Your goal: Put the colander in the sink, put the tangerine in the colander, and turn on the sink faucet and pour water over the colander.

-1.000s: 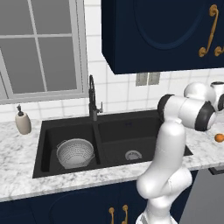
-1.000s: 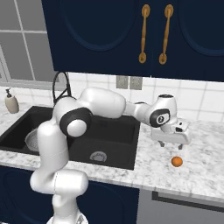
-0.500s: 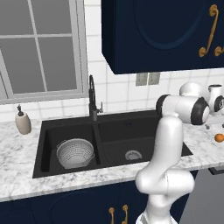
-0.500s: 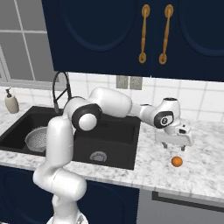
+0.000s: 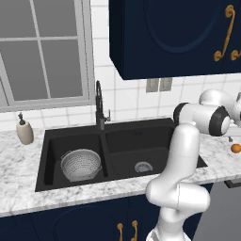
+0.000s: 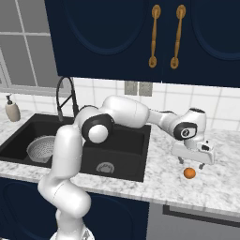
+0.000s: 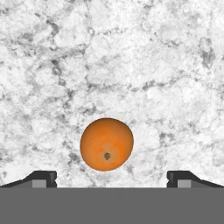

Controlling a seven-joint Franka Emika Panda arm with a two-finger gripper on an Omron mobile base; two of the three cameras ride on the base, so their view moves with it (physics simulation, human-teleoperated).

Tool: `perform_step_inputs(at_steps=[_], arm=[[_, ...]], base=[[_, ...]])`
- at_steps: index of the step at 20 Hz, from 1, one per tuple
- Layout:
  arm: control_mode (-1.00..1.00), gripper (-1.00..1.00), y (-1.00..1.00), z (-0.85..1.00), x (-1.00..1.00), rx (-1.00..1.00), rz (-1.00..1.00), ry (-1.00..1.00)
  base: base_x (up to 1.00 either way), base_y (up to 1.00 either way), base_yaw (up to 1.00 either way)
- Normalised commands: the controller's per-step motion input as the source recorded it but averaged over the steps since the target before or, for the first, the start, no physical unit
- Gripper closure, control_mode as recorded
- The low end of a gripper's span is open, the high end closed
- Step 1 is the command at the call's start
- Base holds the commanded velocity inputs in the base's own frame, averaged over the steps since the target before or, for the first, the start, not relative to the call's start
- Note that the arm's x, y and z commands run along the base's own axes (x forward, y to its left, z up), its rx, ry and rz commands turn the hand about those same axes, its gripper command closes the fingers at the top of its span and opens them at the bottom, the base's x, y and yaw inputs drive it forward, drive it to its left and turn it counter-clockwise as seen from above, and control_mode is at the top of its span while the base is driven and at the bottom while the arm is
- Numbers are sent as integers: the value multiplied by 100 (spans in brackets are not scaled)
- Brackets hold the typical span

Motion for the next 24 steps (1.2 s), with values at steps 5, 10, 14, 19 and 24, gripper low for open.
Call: perform_step_inputs(at_steps=[5, 10, 14, 19, 24], arm=[[-100, -100, 0, 0, -22, 1, 0, -1], [-100, -100, 1, -8, 1, 0, 0, -1], [-100, -100, 1, -26, 17, 0, 1, -3], [-100, -100, 1, -18, 15, 0, 1, 0], [-100, -100, 0, -9, 6, 0, 1, 0]], base=[[0, 0, 0], [0, 0, 0], [0, 0, 0], [0, 0, 0], [0, 0, 0]])
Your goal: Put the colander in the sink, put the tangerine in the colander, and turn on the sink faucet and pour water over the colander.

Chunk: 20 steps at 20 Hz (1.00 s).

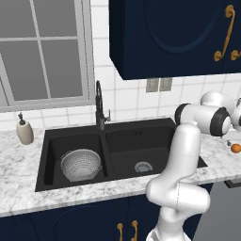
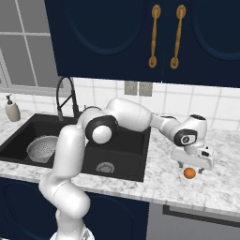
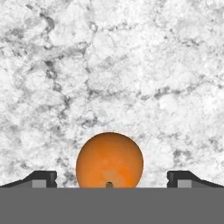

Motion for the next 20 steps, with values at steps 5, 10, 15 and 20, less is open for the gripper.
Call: perform_step_inputs(at_steps=[5, 10, 15, 20], arm=[[-100, -100, 1, -3, -1, 0, 1, 0], [-100, -100, 1, -24, -5, 0, 2, 0], [-100, -100, 0, -24, -11, 0, 2, 0], [-100, 100, 0, 0, -1, 0, 0, 0]], base=[[0, 0, 0], [0, 0, 0], [0, 0, 0], [0, 0, 0]])
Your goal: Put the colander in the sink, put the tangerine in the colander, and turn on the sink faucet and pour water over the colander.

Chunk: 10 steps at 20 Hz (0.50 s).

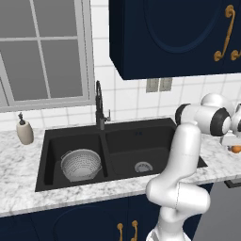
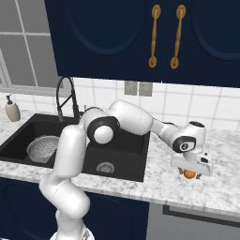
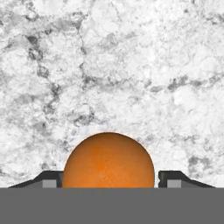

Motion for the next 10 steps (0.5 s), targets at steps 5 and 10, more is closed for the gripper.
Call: perform_step_inputs(at_steps=[5, 10], arm=[[-100, 100, 0, 0, -2, 0, 0, 0], [-100, 100, 23, 20, -32, 0, 0, -10]], base=[[0, 0, 0], [0, 0, 0]])
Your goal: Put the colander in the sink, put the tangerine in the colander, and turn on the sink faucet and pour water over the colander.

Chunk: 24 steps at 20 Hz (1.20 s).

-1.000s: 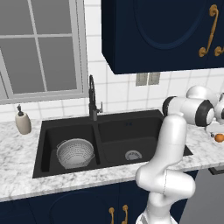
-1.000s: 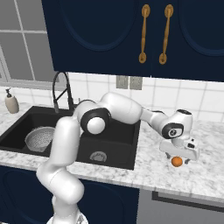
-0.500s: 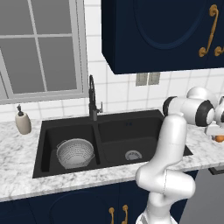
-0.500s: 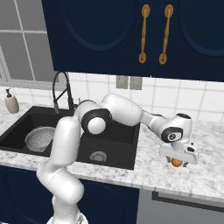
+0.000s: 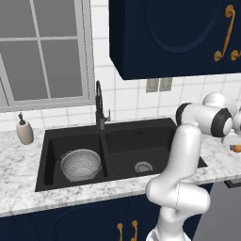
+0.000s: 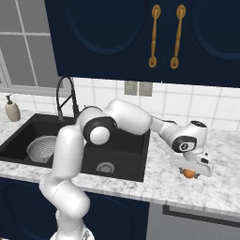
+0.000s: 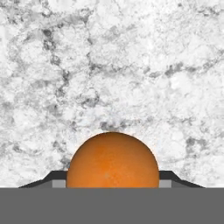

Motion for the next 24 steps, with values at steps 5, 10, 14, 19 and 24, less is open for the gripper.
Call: perform_step_inputs(at_steps=[5, 10, 14, 19, 24], arm=[[-100, 100, 86, 64, -23, 0, 2, -21], [-100, 100, 98, 68, -2, 0, 2, -10], [-100, 100, 100, 57, 1, -6, 2, 4], [-100, 100, 100, 21, 3, -6, 2, 2], [-100, 100, 100, 0, 0, -1, 4, -1]], base=[[0, 0, 0], [0, 0, 0], [0, 0, 0], [0, 0, 0], [0, 0, 0]])
